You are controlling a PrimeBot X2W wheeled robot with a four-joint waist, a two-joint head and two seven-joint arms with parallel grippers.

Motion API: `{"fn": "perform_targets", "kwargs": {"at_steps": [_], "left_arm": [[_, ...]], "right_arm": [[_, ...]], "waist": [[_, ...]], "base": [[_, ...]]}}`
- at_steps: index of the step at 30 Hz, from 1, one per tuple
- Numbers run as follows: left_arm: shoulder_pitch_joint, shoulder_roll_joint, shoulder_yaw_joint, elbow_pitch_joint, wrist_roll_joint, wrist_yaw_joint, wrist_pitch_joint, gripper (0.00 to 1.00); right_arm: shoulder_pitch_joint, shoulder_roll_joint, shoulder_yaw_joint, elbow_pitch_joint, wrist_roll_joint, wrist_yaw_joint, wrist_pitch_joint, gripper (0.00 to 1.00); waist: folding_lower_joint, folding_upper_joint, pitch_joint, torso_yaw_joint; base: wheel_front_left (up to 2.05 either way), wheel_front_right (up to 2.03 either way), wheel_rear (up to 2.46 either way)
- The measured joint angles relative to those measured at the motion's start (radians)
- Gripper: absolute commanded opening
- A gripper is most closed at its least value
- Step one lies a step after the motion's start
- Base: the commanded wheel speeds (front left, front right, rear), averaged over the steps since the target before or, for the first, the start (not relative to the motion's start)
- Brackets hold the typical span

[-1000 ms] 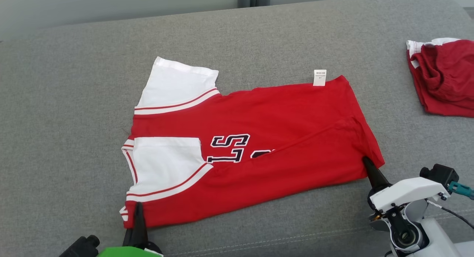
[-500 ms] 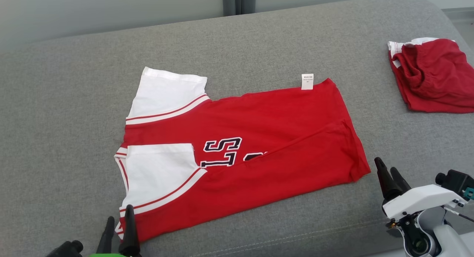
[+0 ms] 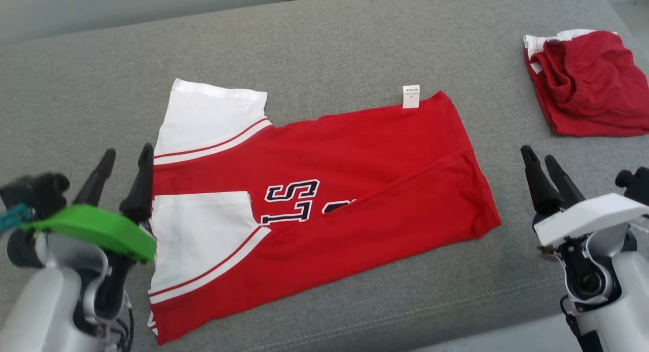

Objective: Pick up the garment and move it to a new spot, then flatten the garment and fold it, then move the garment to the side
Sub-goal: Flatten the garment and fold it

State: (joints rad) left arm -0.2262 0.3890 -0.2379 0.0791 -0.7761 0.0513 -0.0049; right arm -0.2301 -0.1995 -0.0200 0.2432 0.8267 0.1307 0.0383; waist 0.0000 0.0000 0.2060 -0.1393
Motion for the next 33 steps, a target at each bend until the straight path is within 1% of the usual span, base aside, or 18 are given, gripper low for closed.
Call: {"fn": "perform_targets", "kwargs": {"at_steps": [4, 8, 9, 12, 16, 19, 23, 25, 27, 30, 33], "left_arm": [[-0.166, 0.048, -0.020, 0.053, 0.009, -0.034, 0.112, 1.00], [-0.312, 0.104, -0.032, 0.107, -0.028, -0.088, 0.250, 1.00], [-0.347, 0.118, -0.030, 0.122, -0.040, -0.096, 0.286, 1.00], [-0.438, 0.159, -0.019, 0.158, -0.071, -0.106, 0.376, 1.00], [-0.521, 0.198, -0.020, 0.204, -0.087, -0.113, 0.465, 1.00], [-0.559, 0.220, -0.030, 0.233, -0.082, -0.114, 0.503, 1.00], [-0.604, 0.233, -0.048, 0.275, -0.052, -0.112, 0.521, 1.00], [-0.616, 0.245, -0.057, 0.296, -0.032, -0.105, 0.531, 1.00], [-0.632, 0.259, -0.059, 0.320, -0.020, -0.097, 0.532, 1.00], [-0.647, 0.265, -0.063, 0.348, -0.005, -0.087, 0.535, 1.00], [-0.652, 0.272, -0.069, 0.366, 0.003, -0.086, 0.534, 1.00]], "right_arm": [[-0.065, -0.002, 0.030, -0.052, -0.010, 0.000, 0.033, 1.00], [-0.129, -0.001, 0.059, -0.079, -0.012, 0.000, 0.053, 1.00], [-0.145, 0.000, 0.068, -0.083, -0.012, 0.000, 0.055, 1.00], [-0.183, 0.003, 0.093, -0.089, -0.012, 0.000, 0.057, 1.00], [-0.220, 0.006, 0.130, -0.090, -0.009, 0.000, 0.055, 1.00], [-0.245, 0.006, 0.156, -0.086, 0.000, 0.000, 0.045, 1.00], [-0.274, 0.005, 0.187, -0.076, 0.009, 0.000, 0.029, 1.00], [-0.288, 0.004, 0.204, -0.069, 0.015, 0.000, 0.021, 1.00], [-0.298, 0.001, 0.219, -0.064, 0.019, 0.000, 0.012, 1.00], [-0.314, -0.001, 0.240, -0.059, 0.027, 0.000, 0.002, 1.00], [-0.320, -0.009, 0.255, -0.053, 0.036, 0.000, -0.010, 1.00]], "waist": [[0.0000, 0.0000, 0.041, -0.019], [0.0000, 0.0000, 0.092, -0.044], [0.0000, 0.0000, 0.106, -0.052], [0.0001, 0.0000, 0.147, -0.074], [0.0001, 0.0000, 0.201, -0.105], [0.0001, 0.0000, 0.239, -0.129], [0.0001, 0.0000, 0.285, -0.160], [0.0002, 0.0000, 0.303, -0.176], [0.0002, 0.0000, 0.319, -0.192], [0.0002, 0.0000, 0.339, -0.212], [0.0002, 0.0000, 0.354, -0.227]], "base": [[0.00, 0.00, 0.00], [0.00, 0.00, 0.00], [0.00, 0.00, 0.00], [0.00, 0.00, 0.00], [0.00, 0.00, 0.00], [0.00, 0.00, 0.00], [0.00, 0.00, 0.00], [0.00, 0.00, 0.00], [0.00, 0.00, 0.00], [0.00, 0.00, 0.00], [0.00, 0.00, 0.00]]}}
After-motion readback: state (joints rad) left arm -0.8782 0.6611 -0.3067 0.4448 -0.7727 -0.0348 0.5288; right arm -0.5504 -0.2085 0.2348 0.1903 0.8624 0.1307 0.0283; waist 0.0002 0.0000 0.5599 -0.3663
